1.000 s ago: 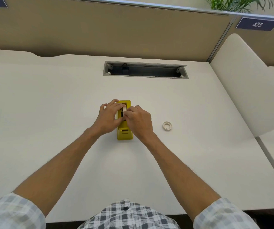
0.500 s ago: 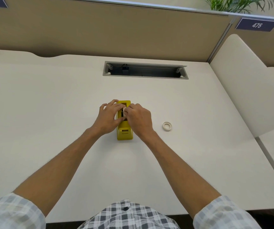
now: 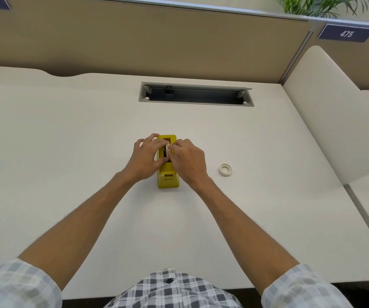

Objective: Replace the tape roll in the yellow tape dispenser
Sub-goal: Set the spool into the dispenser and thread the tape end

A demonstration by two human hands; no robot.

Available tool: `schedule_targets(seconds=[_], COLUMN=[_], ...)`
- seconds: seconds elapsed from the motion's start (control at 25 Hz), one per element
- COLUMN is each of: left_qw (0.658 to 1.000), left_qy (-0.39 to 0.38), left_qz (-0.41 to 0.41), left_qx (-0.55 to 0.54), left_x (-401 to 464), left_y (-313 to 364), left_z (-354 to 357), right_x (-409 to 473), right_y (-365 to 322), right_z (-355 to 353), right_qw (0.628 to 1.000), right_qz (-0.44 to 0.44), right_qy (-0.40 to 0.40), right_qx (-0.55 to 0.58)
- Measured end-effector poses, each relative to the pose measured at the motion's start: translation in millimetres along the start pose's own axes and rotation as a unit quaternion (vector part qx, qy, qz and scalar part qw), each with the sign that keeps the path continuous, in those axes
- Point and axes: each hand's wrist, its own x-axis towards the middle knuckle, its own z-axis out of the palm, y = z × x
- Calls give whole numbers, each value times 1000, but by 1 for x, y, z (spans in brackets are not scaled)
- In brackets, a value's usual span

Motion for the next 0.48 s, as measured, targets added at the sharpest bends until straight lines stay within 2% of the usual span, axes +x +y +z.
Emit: schedule_targets(seconds=[0.16,0.48], left_qw=[1000,1000], left_qy=[-4,-2], left_qz=[-4,-2], left_qx=[4,2], left_x=[0,0], left_y=[1,-1], left_z=[0,0], right_x=[0,-4], right_y=[1,1], right_z=[0,6], right_qw=[1000,998], right_qz=[11,-5], right_qy=[1,-63], right_qx=[12,10])
